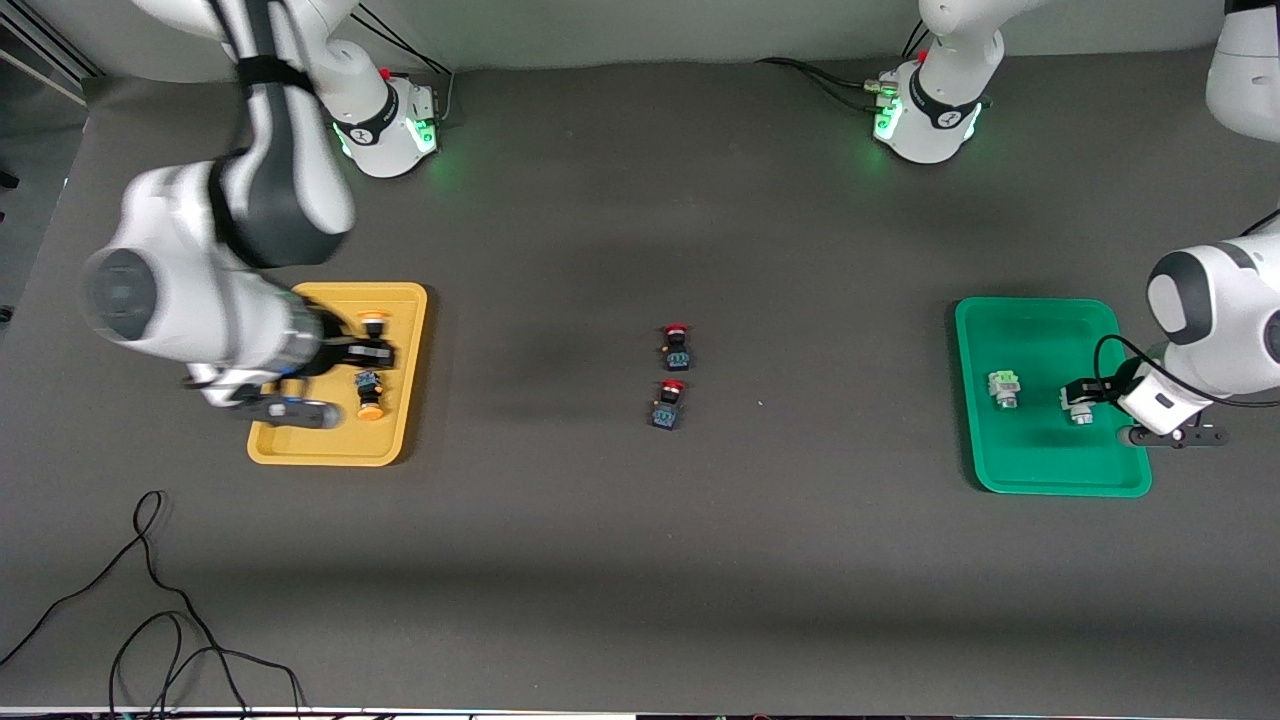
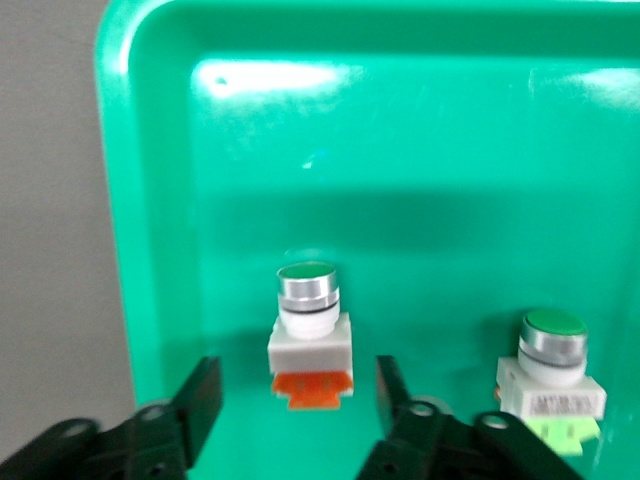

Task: Place green and yellow buttons in trays
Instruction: 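Place the orange-based button in the green tray while the right gripper carries yellow button, then lower the yellow button into the yellow tray and open the right gripper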

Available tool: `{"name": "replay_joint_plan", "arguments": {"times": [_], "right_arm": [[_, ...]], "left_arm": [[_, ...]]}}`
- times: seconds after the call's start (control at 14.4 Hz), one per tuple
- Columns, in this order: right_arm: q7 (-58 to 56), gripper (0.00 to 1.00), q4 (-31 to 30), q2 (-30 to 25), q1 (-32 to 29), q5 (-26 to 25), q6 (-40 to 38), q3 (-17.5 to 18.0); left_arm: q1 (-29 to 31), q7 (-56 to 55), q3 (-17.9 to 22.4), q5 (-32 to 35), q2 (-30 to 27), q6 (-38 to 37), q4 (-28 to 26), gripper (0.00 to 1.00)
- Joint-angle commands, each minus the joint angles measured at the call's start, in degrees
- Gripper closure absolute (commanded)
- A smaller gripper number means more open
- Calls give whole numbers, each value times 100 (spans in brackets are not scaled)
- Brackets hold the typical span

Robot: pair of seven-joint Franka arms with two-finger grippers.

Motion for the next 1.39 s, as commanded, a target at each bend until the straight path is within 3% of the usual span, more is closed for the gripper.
{"name": "replay_joint_plan", "arguments": {"times": [0.0, 0.35, 0.56, 0.76, 0.97, 1.11, 1.32], "right_arm": [[-1229, 100, -518, 183, 28, -55, 394, -486], [-2358, 100, -1923, 263, -280, -28, 2281, -558], [-2455, 100, -2584, 465, -272, 51, 3443, -436], [-2700, 100, -2700, 780, -289, 488, 3806, -269], [-3524, 100, -2691, 1360, -281, 1541, 4069, -224], [-4122, 100, -2673, 1650, -272, 2254, 4079, -190], [-4275, 100, -2638, 1810, -289, 2389, 4140, -189]], "left_arm": [[35, 296, -28, 53, -390, -1388, 750, 0], [-43, 438, -89, -16, -961, -4097, 2447, 0], [-52, 412, -352, -306, -1523, -4504, 2467, 0], [-131, 246, -774, -438, -1928, -4856, 2397, 0], [-1104, -439, -521, -685, -2044, -4865, 2370, 0], [-1929, -668, -66, -685, -2087, -4848, 2361, 0], [-2670, -687, 524, -782, -2254, -4769, 2248, 0]]}}
